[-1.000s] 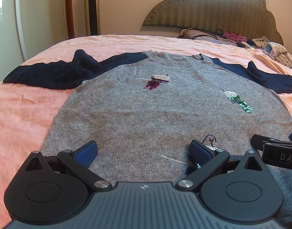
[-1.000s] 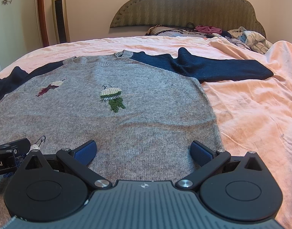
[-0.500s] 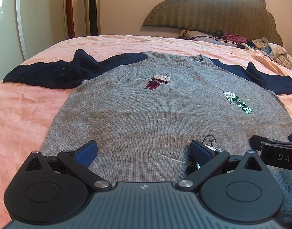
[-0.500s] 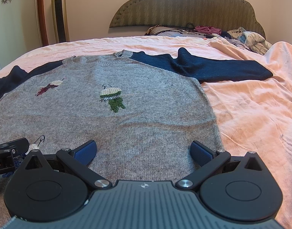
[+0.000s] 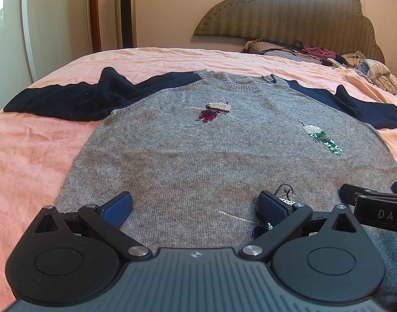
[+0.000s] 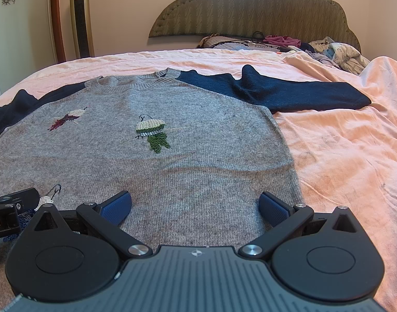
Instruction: Fold small clothes
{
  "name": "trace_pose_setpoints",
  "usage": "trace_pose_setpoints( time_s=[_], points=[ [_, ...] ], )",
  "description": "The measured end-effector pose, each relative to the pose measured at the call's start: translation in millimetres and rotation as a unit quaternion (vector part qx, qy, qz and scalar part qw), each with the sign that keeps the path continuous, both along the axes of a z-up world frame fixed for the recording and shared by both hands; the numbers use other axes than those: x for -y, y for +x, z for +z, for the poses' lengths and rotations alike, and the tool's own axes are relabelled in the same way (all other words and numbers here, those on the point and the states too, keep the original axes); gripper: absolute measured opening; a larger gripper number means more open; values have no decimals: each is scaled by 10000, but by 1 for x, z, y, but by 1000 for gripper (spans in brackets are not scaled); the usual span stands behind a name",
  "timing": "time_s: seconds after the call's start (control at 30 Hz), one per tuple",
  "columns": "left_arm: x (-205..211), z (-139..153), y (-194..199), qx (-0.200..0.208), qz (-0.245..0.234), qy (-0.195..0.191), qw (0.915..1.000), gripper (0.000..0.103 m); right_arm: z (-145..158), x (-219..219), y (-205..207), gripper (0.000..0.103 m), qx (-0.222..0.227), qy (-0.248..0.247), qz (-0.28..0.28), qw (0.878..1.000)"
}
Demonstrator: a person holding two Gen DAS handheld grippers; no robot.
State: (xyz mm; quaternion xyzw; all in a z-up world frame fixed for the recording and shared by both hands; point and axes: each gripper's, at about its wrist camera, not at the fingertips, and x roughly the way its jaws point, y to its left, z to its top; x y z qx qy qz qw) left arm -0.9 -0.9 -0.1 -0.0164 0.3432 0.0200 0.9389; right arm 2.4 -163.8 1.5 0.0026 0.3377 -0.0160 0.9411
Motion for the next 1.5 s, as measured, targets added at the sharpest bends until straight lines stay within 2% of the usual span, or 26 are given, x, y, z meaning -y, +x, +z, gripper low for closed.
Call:
trace_pose_setpoints(
  time_s=[0.87, 0.93, 0.97, 1.03, 1.1, 1.17, 1.27, 1.33, 1.4, 1.5],
  points=[
    [1, 0, 0, 7, 7, -5, 10000, 103, 0, 0, 0, 103, -5, -1, 8, 10000],
    [1, 0, 0, 11, 3, -13, 10000, 103, 7, 9, -2, 103, -21, 142, 293, 9995],
    [2, 0, -1, 17, 3, -26, 10000, 103, 15, 19, -3, 103, 81, 457, 483, 9978],
    [2, 1, -2, 27, 5, -52, 10000, 103, 39, 56, -4, 103, 625, 1335, 633, 9870],
    [3, 2, -2, 33, 7, -65, 10000, 103, 62, 107, 3, 103, 1161, 2040, 383, 9713],
    [4, 2, -3, 36, 7, -78, 10000, 103, 78, 164, 28, 103, 1245, 2519, 21, 9597],
    [4, 2, -2, 40, 3, -104, 9999, 103, 74, 262, 73, 103, 1220, 3439, -977, 9259],
    [2, 2, -3, 49, 1, -133, 9999, 103, 63, 316, 97, 97, 1216, 3554, -1685, 9113],
    [1, 2, -3, 55, 0, -155, 9999, 103, 45, 353, 119, 78, 1055, 3466, -2347, 9020],
    [1, 2, -2, 54, 1, -174, 9998, 103, 13, 384, 147, 77, 700, 3626, -2704, 8891]
  ],
)
